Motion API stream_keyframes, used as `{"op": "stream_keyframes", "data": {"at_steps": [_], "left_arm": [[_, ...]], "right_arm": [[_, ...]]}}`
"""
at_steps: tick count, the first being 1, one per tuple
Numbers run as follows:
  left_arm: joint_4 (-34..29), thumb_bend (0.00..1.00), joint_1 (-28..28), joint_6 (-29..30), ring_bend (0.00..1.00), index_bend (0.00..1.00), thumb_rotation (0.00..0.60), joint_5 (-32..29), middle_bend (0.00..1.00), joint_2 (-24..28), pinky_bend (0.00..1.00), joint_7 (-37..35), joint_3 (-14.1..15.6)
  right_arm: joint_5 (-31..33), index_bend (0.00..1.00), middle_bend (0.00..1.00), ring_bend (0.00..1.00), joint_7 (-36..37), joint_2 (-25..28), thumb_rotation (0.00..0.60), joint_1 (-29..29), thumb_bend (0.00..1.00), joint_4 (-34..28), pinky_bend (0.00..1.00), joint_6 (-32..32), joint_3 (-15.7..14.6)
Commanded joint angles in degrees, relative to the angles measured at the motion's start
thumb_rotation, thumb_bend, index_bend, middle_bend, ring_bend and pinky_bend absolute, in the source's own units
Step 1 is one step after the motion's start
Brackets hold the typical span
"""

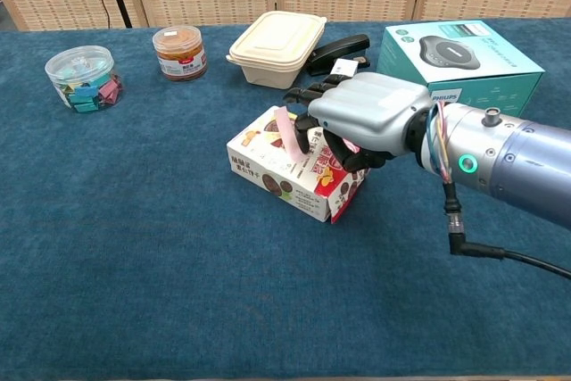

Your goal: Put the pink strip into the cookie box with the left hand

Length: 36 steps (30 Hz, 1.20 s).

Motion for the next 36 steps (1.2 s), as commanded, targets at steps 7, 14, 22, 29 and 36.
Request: {"op": "stream_keyframes", "data": {"at_steps": [7,14,22,29,36], "left_arm": [[0.6,0.21,0.4,0.5,0.00,0.00,0.600,0.7,0.00,0.2,0.00,-1.3,0.2],[0.9,0.21,0.4,0.3,0.00,0.00,0.600,0.8,0.00,0.4,0.00,-2.3,0.2],[0.8,0.21,0.4,0.1,0.00,0.00,0.600,1.0,0.00,0.4,0.00,-2.0,0.2],[0.6,0.21,0.3,0.0,0.00,0.00,0.600,0.9,0.00,0.3,0.00,-1.6,0.2],[0.8,0.21,0.4,0.1,0.00,0.00,0.600,0.9,0.00,0.4,0.00,-2.2,0.2]], "right_arm": [[-1.4,0.35,0.00,0.00,-2.7,-1.3,0.600,0.5,1.00,-1.8,0.00,0.6,-0.5],[-0.3,0.35,0.00,0.00,-3.4,-2.1,0.600,0.5,1.00,-0.5,0.00,0.4,-0.3],[0.3,0.36,0.00,0.00,-2.8,-1.4,0.600,0.0,1.00,0.8,0.00,0.3,-0.3],[0.0,0.37,0.00,0.00,-3.4,-0.7,0.600,-0.1,1.00,1.6,0.00,0.4,-0.4],[-0.7,0.37,0.00,0.00,-3.6,-0.3,0.600,-0.3,1.00,0.5,0.00,0.6,-0.6]]}}
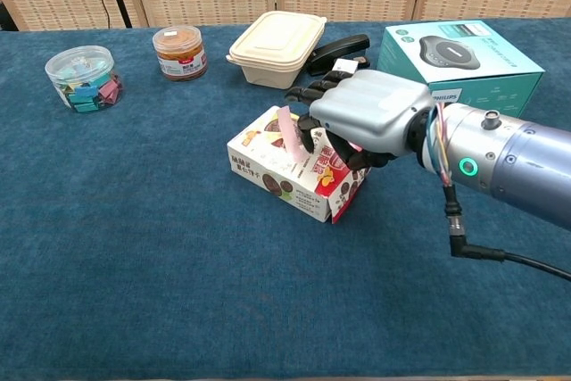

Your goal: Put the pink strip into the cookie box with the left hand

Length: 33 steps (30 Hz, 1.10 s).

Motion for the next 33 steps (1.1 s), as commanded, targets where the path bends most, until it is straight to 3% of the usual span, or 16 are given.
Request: {"op": "stream_keyframes", "data": {"at_steps": [1,16,19,20,21,23,24,26,33], "left_arm": [[0.1,0.21,0.0,0.0,0.00,0.00,0.600,0.1,0.00,0.0,0.00,-0.2,0.0],[0.1,0.21,-0.1,-0.3,0.00,0.00,0.600,0.0,0.00,0.1,0.00,-0.4,0.0],[0.2,0.21,-0.2,-0.5,0.00,0.00,0.600,-0.3,0.00,0.1,0.00,-0.6,-0.1],[0.2,0.20,-0.3,-0.7,0.00,0.00,0.600,-0.3,0.00,0.2,0.00,-0.9,-0.2],[0.2,0.20,-0.3,-0.7,0.00,0.00,0.600,-0.2,0.00,0.2,0.00,-1.1,-0.1],[0.3,0.19,-0.3,-0.9,0.00,0.00,0.600,0.5,0.00,0.4,0.00,-2.0,0.1],[0.4,0.17,-0.2,-0.8,0.00,0.00,0.600,0.9,0.00,0.4,0.00,-2.3,0.2],[0.4,0.15,0.0,-0.4,0.00,0.00,0.600,1.3,0.00,0.4,0.00,-2.2,0.3],[0.2,0.11,0.6,0.7,0.00,0.00,0.600,2.3,0.00,-0.2,0.00,-0.8,1.0]], "right_arm": [[-0.6,0.37,0.00,0.00,-0.2,-0.1,0.600,0.0,1.00,-0.7,0.00,0.0,-0.3],[-3.1,0.37,0.00,0.00,-0.4,-0.7,0.600,-0.1,1.00,-2.9,0.00,0.9,-0.1],[-5.1,0.32,0.00,0.00,1.3,1.0,0.600,-0.8,1.00,-5.3,0.00,2.6,0.6],[-6.6,0.27,0.00,0.00,3.1,2.1,0.600,-1.1,0.94,-6.7,0.00,3.3,0.9],[-7.5,0.22,0.00,0.00,4.2,2.7,0.600,-1.4,0.81,-7.4,0.00,3.7,1.0],[-10.2,0.06,0.00,0.00,8.5,5.1,0.600,-2.4,0.25,-9.9,0.00,4.7,1.2],[-11.4,0.02,0.00,0.00,11.4,6.8,0.600,-3.1,0.07,-11.5,0.00,4.9,1.1],[-13.6,0.00,0.00,0.00,15.5,9.7,0.600,-4.4,0.00,-13.9,0.00,5.9,0.9],[-21.6,0.00,0.00,0.00,24.0,18.2,0.600,-9.7,0.00,-17.6,0.00,10.6,-2.9]]}}
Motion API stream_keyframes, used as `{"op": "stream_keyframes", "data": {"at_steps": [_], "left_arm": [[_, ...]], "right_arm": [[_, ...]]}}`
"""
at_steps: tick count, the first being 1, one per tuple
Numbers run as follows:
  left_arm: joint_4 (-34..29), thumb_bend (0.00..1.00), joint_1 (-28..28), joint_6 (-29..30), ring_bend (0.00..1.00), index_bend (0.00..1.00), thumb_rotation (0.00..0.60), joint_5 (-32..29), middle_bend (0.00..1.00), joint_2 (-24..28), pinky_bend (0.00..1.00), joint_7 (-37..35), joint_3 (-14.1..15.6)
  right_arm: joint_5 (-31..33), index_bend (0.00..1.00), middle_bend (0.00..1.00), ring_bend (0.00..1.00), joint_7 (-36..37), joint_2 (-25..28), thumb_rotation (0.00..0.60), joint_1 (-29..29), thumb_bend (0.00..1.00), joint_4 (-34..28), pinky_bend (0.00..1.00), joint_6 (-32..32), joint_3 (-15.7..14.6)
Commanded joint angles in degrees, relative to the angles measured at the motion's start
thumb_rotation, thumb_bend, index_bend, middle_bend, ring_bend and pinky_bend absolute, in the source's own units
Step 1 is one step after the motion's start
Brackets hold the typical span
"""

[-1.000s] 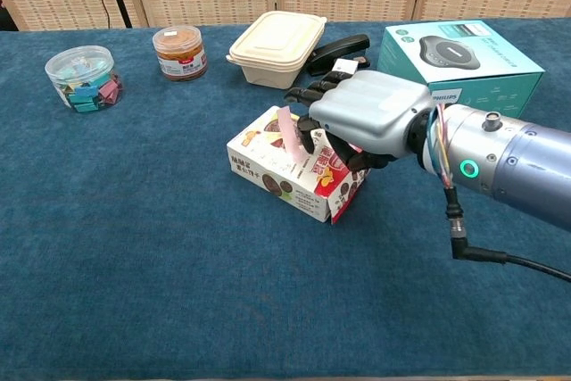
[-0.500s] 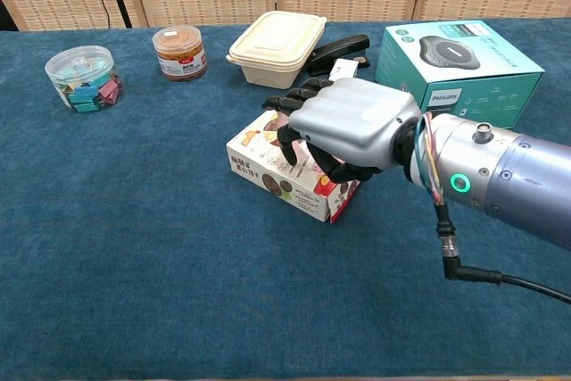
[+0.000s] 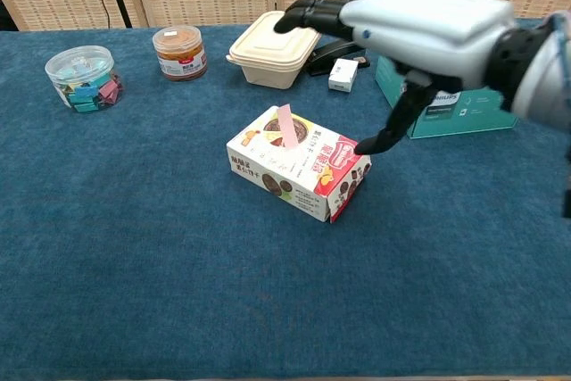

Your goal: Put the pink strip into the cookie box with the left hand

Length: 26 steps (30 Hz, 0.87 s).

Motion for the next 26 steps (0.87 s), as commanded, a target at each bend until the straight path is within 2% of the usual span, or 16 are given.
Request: {"op": "stream_keyframes", "data": {"at_steps": [1,5,9,14,19,23,26], "left_arm": [[0.1,0.10,0.3,0.5,0.00,0.00,0.600,0.4,0.00,-0.3,0.00,0.9,0.3],[0.6,0.03,1.3,2.4,0.00,0.00,0.600,1.0,0.00,-1.6,0.00,3.6,0.7],[1.1,0.02,2.8,4.6,0.00,0.00,0.600,2.0,0.00,-3.3,0.00,6.5,1.7],[1.7,0.02,4.3,7.4,0.00,0.00,0.600,2.6,0.00,-5.5,0.00,8.7,1.9],[2.9,0.00,5.1,8.7,0.00,0.00,0.600,3.2,0.00,-7.9,0.00,11.4,2.3],[3.9,0.00,5.2,9.0,0.00,0.00,0.600,3.4,0.00,-8.4,0.00,11.5,2.1],[4.2,0.00,5.1,8.6,0.00,0.00,0.600,3.3,0.00,-8.5,0.00,11.6,2.2]], "right_arm": [[-5.6,0.00,0.00,0.00,7.6,5.2,0.600,-4.3,0.00,-2.2,0.00,3.3,-3.4],[-12.1,0.00,0.00,0.00,18.5,8.6,0.600,-8.0,0.00,1.0,0.00,6.9,-7.3],[-15.2,0.00,0.00,0.00,22.4,10.1,0.600,-14.1,0.00,7.8,0.00,14.1,-10.1],[-13.8,0.00,0.00,0.00,22.5,10.0,0.600,-20.7,0.06,13.7,0.00,20.4,-10.8],[-13.0,0.00,0.00,0.00,33.0,10.5,0.600,-25.9,0.05,19.6,0.00,25.3,-10.7],[-12.0,0.00,0.00,0.00,38.2,9.9,0.600,-29.1,0.05,23.2,0.00,28.2,-9.5],[-11.8,0.00,0.00,0.00,39.4,9.8,0.600,-30.3,0.05,23.9,0.00,28.8,-8.9]]}}
